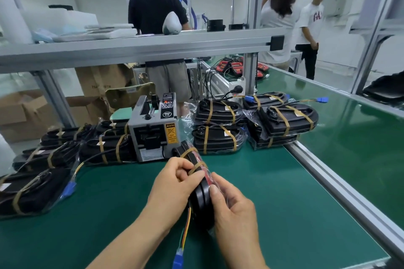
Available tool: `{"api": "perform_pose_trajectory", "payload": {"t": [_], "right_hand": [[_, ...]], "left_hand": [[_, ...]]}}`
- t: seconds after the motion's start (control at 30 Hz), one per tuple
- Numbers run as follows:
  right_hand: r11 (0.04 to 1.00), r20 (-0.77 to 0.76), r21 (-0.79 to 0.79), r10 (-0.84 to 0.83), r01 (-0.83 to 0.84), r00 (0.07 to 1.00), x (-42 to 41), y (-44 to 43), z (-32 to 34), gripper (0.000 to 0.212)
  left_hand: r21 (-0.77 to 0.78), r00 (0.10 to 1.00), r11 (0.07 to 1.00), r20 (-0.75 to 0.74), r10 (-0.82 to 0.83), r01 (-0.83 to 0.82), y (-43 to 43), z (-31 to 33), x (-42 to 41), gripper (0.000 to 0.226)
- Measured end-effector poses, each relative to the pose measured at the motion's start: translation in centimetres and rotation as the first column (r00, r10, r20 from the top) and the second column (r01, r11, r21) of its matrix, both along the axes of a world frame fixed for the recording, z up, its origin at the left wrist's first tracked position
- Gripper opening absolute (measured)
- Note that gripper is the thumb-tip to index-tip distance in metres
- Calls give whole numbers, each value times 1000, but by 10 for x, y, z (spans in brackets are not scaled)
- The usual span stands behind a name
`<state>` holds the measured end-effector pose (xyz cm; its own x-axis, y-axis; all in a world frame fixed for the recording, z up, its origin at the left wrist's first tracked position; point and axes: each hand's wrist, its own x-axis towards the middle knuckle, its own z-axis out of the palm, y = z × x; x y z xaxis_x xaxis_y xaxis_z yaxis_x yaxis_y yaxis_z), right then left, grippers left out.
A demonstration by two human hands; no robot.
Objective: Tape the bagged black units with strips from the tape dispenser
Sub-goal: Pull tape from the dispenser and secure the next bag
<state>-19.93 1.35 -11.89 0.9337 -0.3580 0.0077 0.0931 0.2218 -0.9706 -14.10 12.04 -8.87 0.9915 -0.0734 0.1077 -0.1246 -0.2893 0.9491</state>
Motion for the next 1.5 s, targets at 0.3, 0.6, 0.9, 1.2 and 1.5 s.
{"api": "perform_pose_trajectory", "payload": {"t": [0.3, 0.6, 0.9, 1.2, 1.5], "right_hand": [[995, -11, 102, -11, 12, 1000, 1, 5, -7, 30], [994, -33, -105, 32, -35, 999, 9, -25, 10, 33], [779, -245, -497, 297, -383, 923, 100, -23, 52, 23], [741, -298, -502, 336, -446, 894, 114, -8, 35, 23], [776, -250, -477, 332, -414, 910, 112, -2, 35, 32]], "left_hand": [[-135, 998, 990, -59, -36, 28, 4, -5, -14, 41], [-160, 996, 986, -72, -52, 40, 8, -3, -11, 41], [-105, 996, 994, -84, -26, 17, 9, -2, -11, 40], [-132, 997, 991, -75, 27, -37, 27, 10, 12, 18], [328, 994, 939, 45, 96, -106, 14, 39, 88, 28]]}}
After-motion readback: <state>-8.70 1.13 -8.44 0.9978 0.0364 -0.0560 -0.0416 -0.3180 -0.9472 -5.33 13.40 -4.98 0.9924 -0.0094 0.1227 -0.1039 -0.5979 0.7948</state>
